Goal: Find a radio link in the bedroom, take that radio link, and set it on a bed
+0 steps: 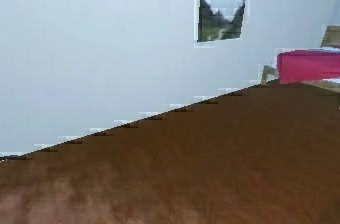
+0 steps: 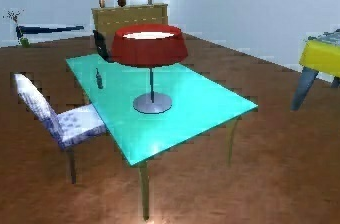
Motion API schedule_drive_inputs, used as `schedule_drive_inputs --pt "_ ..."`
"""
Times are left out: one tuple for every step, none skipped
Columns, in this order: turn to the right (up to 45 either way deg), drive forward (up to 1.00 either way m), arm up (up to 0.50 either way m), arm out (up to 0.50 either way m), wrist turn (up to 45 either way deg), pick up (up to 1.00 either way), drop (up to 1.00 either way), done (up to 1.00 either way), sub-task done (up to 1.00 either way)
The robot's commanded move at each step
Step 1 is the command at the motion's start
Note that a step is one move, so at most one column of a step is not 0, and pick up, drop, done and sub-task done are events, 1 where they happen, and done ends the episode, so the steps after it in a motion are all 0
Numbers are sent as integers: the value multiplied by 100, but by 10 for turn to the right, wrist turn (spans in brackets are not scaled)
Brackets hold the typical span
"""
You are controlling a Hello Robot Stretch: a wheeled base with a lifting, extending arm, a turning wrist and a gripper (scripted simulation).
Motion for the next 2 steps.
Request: schedule_drive_inputs --pt "210 0 0 0 0 0 0 0 0" --pt "0 80 0 0 0 0 0 0 0"
